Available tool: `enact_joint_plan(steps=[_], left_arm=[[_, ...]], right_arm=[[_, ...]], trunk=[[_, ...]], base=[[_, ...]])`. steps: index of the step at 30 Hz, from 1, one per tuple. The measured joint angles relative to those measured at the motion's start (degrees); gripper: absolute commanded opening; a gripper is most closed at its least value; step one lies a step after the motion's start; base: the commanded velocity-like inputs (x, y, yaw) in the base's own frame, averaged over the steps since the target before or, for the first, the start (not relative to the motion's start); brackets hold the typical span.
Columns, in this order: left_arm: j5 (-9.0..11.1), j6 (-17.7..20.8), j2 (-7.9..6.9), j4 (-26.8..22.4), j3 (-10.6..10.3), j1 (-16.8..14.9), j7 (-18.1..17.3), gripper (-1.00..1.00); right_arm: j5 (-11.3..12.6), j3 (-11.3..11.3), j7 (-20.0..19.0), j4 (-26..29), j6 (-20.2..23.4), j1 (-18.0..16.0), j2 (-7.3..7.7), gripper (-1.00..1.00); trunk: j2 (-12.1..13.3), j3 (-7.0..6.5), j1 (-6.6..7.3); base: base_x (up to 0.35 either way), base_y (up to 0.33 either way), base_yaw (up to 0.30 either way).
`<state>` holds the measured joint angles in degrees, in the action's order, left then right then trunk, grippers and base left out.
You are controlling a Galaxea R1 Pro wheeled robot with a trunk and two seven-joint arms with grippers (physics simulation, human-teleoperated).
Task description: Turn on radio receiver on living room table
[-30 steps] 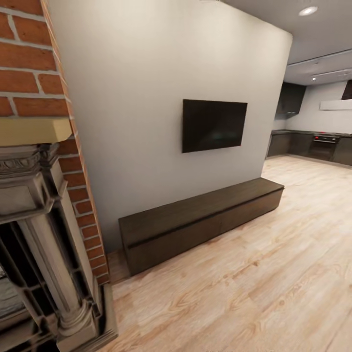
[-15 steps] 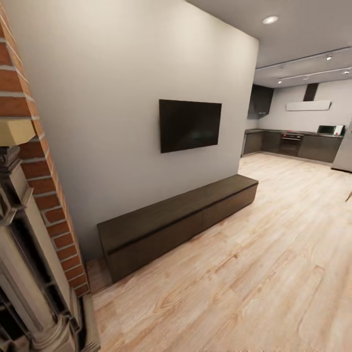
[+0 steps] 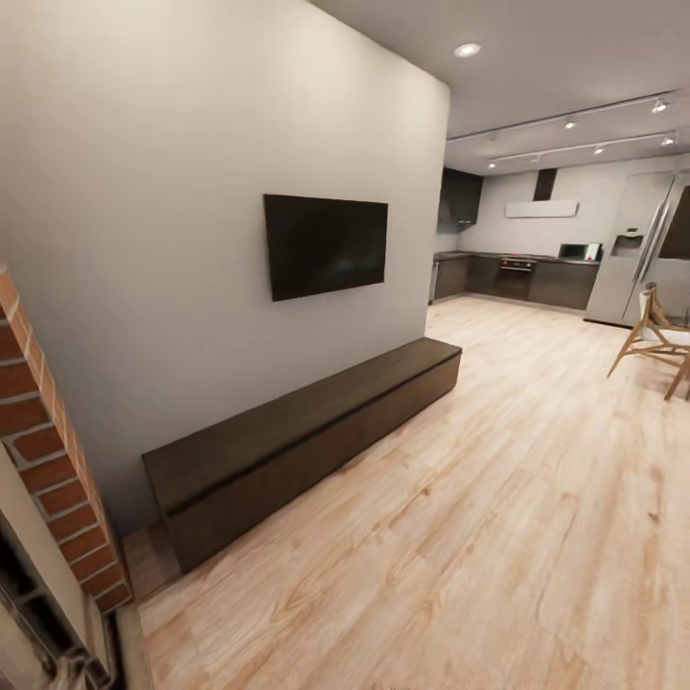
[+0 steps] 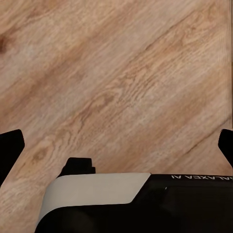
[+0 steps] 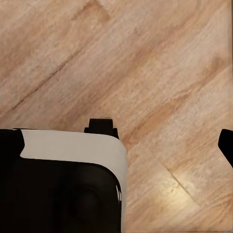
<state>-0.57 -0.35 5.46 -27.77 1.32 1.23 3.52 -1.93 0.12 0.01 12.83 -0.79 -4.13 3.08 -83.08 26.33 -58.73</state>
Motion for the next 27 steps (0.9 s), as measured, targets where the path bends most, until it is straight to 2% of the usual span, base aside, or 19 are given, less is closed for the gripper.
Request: enact_joint_plan(steps=[27], left_arm=[[-0.05, 0.00, 0.05, 0.00, 0.00, 0.00, 0.01, 1.00]], right_arm=[[0.00, 0.06, -0.10, 0.00, 0.00, 0.00, 0.00, 1.00]], trunk=[[0.00, 0.00, 0.00]], base=[[0.000, 0.000, -0.279]])
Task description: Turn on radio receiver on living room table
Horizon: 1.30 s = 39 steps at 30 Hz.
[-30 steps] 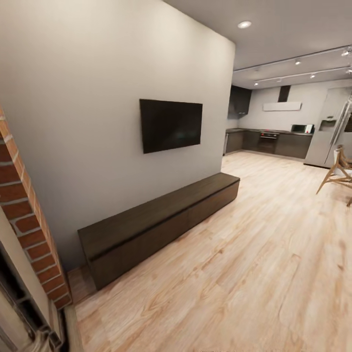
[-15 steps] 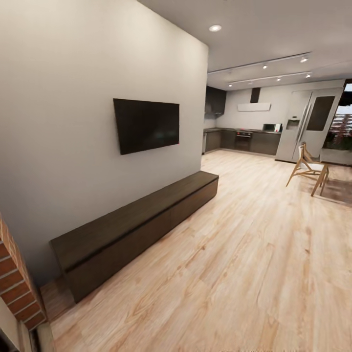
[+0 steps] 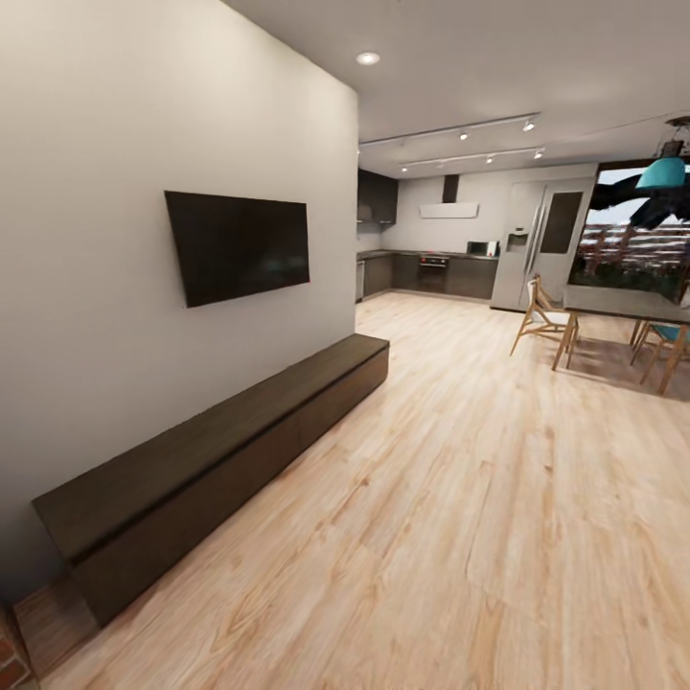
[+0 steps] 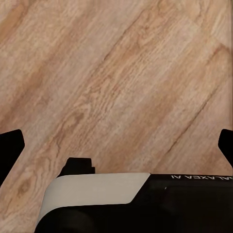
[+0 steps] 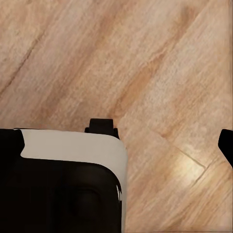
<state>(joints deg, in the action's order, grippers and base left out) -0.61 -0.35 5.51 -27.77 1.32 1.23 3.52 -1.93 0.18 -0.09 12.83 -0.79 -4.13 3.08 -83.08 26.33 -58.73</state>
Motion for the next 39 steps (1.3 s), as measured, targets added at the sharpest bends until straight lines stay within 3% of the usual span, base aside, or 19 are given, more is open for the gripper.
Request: enact_joint_plan(steps=[39], left_arm=[[0.01, -0.45, 0.02, 1.05, 0.00, 0.00, 0.08, 1.00]], right_arm=[[-0.09, 0.22, -0.35, 0.00, 0.00, 0.00, 0.00, 1.00]], trunk=[[0.00, 0.00, 0.00]], base=[[0.000, 0.000, -0.279]])
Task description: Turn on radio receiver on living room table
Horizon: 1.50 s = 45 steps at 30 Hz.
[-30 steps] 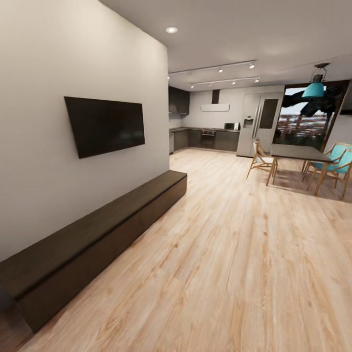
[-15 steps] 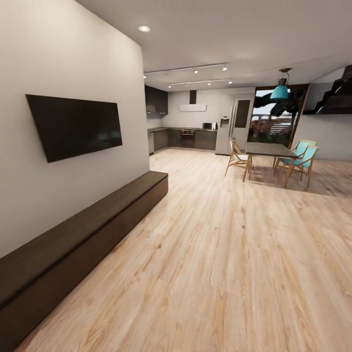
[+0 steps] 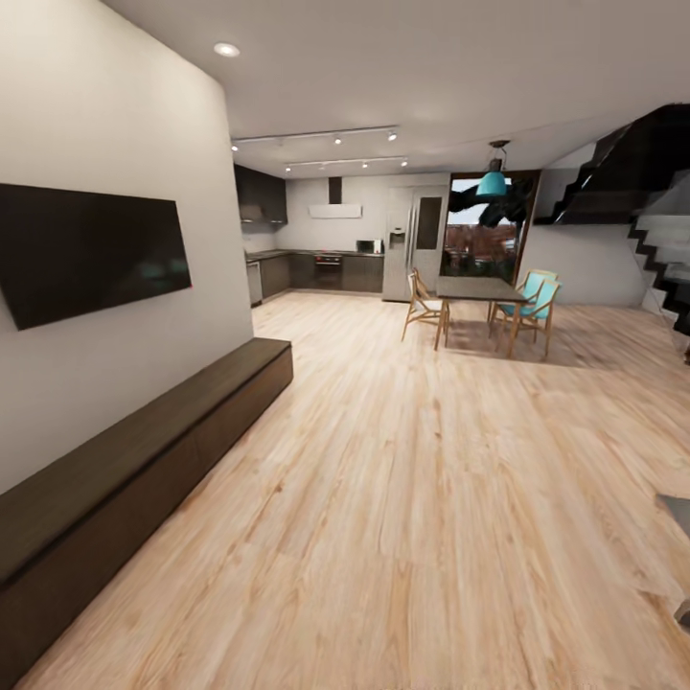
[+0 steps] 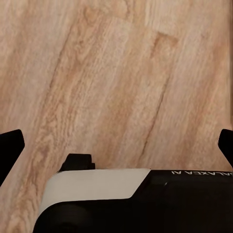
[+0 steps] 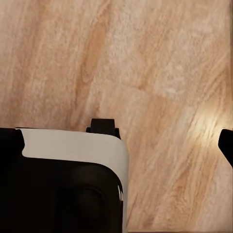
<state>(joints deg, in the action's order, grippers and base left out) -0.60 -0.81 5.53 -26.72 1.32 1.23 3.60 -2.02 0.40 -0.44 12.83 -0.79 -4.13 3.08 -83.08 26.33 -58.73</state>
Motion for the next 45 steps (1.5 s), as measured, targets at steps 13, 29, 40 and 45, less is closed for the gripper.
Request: enact_joint_plan(steps=[13, 29, 40, 45], left_arm=[[0.06, -0.81, 0.00, 0.09, 0.00, 0.00, 0.00, 1.00], [0.09, -0.86, 0.00, 0.09, 0.39, 0.00, 0.00, 1.00], [0.15, -0.86, 0.08, 0.09, 0.35, 0.00, -0.02, 1.00], [0.16, -1.27, 0.01, 0.09, 0.35, 0.00, -0.03, 1.00]], right_arm=[[0.00, 0.04, 0.00, -0.02, 0.00, 0.00, 0.03, 1.00], [0.04, 0.04, 0.00, -0.08, -0.03, 0.00, 0.00, 1.00], [0.09, 0.04, 0.00, -0.09, -1.13, 0.00, 0.01, 1.00], [0.09, 0.00, 0.00, -0.09, -1.22, 0.00, 0.11, 1.00]], trunk=[[0.00, 0.00, 0.00], [0.00, 0.00, 0.00], [0.00, 0.00, 0.00], [0.00, 0.00, 0.00]], base=[[0.000, 0.000, -0.279], [0.000, 0.000, -0.279], [0.000, 0.000, -0.279], [0.000, 0.000, -0.279]])
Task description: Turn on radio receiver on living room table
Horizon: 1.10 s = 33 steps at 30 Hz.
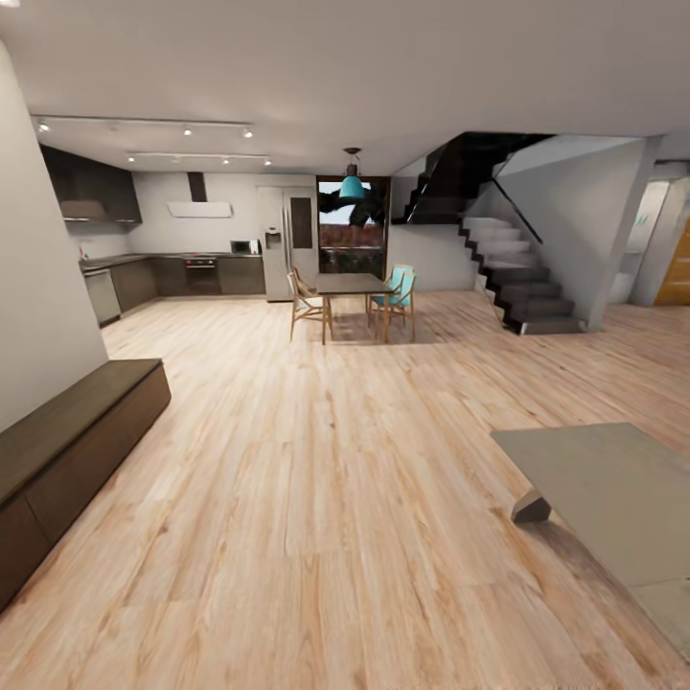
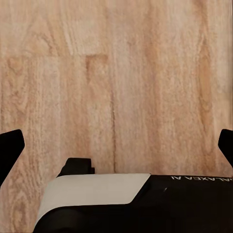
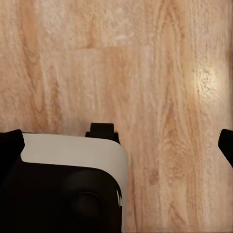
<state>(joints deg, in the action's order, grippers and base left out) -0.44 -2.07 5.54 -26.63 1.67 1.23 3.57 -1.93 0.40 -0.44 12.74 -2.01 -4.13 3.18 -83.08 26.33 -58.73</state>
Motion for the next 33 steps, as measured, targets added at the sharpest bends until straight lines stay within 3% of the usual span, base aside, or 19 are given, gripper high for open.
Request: enact_joint_plan(steps=[12, 33], left_arm=[[0.00, -0.82, -0.02, 0.00, 0.09, 0.00, 0.02, 1.00], [-0.04, -1.52, -0.09, 0.08, 0.18, 0.00, 0.02, 1.00]], right_arm=[[0.00, -0.16, 0.00, 0.00, -0.01, 0.00, 0.95, 1.00], [0.00, -0.21, 0.00, 0.00, -0.01, 0.00, 1.04, 1.00]], trunk=[[0.00, 0.00, 0.00], [0.00, 0.00, 0.00]], base=[[0.000, 0.000, -0.279], [0.000, 0.000, -0.280]])
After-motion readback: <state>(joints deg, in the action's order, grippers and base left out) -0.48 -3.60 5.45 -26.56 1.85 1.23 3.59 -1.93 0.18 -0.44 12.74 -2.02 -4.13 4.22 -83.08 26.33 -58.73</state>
